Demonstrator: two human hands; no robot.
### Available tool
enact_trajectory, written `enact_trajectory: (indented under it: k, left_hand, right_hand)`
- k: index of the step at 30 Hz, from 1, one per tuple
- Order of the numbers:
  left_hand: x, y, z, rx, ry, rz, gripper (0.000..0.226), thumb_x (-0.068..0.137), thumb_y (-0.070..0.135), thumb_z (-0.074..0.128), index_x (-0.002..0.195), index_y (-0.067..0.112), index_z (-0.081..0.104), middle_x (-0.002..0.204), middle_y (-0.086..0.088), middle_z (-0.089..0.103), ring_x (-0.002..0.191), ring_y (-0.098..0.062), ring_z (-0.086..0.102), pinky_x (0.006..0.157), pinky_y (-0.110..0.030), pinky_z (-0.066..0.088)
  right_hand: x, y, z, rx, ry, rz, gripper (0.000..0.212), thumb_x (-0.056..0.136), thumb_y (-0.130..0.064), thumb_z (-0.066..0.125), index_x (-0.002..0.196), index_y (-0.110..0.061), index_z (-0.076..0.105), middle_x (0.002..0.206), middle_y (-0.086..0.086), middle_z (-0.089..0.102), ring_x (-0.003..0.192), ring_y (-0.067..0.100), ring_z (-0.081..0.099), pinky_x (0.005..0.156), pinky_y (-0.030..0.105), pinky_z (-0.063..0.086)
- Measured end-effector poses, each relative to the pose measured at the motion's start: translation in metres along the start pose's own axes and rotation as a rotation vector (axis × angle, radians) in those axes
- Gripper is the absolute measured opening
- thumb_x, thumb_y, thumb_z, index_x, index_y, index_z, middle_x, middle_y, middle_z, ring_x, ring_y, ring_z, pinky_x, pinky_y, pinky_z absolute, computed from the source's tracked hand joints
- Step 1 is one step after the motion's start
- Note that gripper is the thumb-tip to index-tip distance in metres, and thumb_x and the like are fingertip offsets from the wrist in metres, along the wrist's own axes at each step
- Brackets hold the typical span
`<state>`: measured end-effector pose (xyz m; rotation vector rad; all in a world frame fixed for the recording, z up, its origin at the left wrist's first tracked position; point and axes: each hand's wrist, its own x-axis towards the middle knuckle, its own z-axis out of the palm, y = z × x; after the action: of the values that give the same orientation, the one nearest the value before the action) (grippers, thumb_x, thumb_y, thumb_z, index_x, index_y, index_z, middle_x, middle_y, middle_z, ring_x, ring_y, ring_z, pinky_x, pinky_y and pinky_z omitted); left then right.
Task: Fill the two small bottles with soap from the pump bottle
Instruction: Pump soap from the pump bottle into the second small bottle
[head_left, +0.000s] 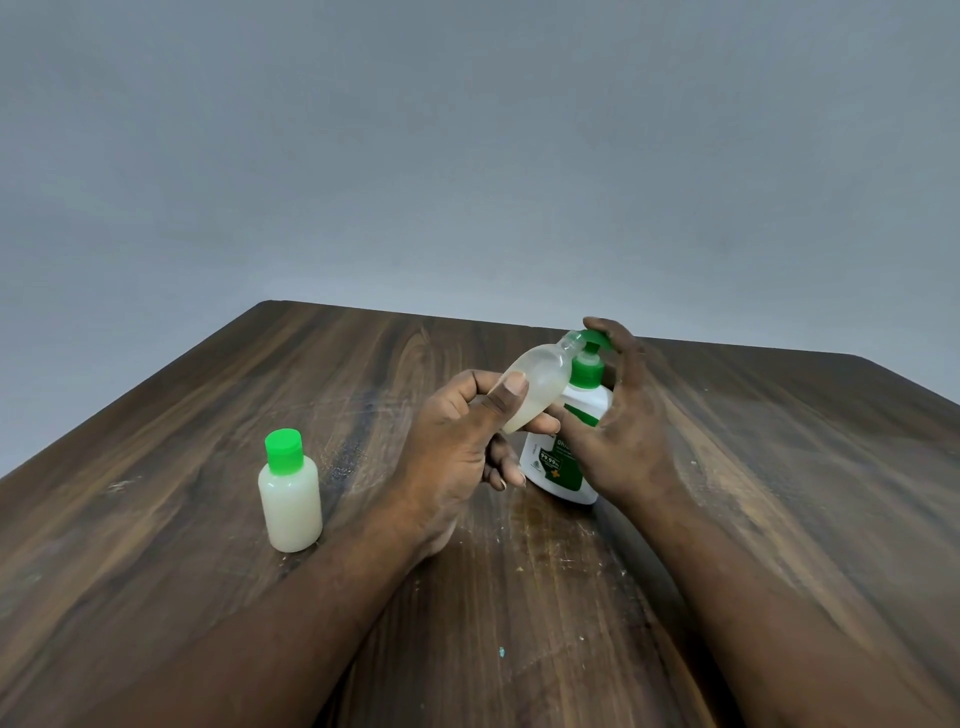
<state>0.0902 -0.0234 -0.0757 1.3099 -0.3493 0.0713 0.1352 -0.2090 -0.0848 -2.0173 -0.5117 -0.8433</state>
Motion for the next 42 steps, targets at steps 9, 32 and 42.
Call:
enact_trajectory:
  k: [9, 32, 42]
  left_hand:
    - [-0.002, -0.0023, -0.0012, 0.03, 0.022, -0.001, 0.039, 0.101, 0.041, 0.061, 0.119, 0.006, 0.061, 0.098, -0.012, 0.081, 0.046, -0.013, 0.057, 0.045, -0.021, 0.044]
    - [-0.0023, -0.0025, 0.003, 0.09, -0.015, 0.012, 0.037, 0.103, 0.04, 0.059, 0.121, 0.007, 0.06, 0.098, -0.01, 0.081, 0.048, -0.016, 0.059, 0.048, -0.026, 0.046]
    - [-0.0023, -0.0025, 0.0042, 0.079, -0.02, 0.016, 0.038, 0.103, 0.039, 0.058, 0.119, 0.005, 0.059, 0.097, -0.011, 0.081, 0.047, -0.015, 0.058, 0.047, -0.026, 0.045]
  right_hand:
    - [0.0004, 0.0023, 0.0003, -0.008, -0.006, 0.016, 0.077, 0.084, -0.025, 0.089, 0.136, -0.049, 0.039, 0.117, -0.052, 0.053, 0.11, -0.018, 0.059, 0.083, 0.007, 0.047]
    - [-0.0011, -0.0051, -0.0003, 0.009, 0.013, 0.007, 0.083, 0.083, -0.032, 0.09, 0.145, -0.048, 0.038, 0.118, -0.047, 0.056, 0.111, -0.007, 0.064, 0.085, 0.023, 0.056]
    - [-0.0005, -0.0022, 0.002, -0.006, 0.019, 0.017, 0.086, 0.082, -0.033, 0.091, 0.147, -0.046, 0.037, 0.116, -0.041, 0.06, 0.109, -0.005, 0.065, 0.086, 0.023, 0.055]
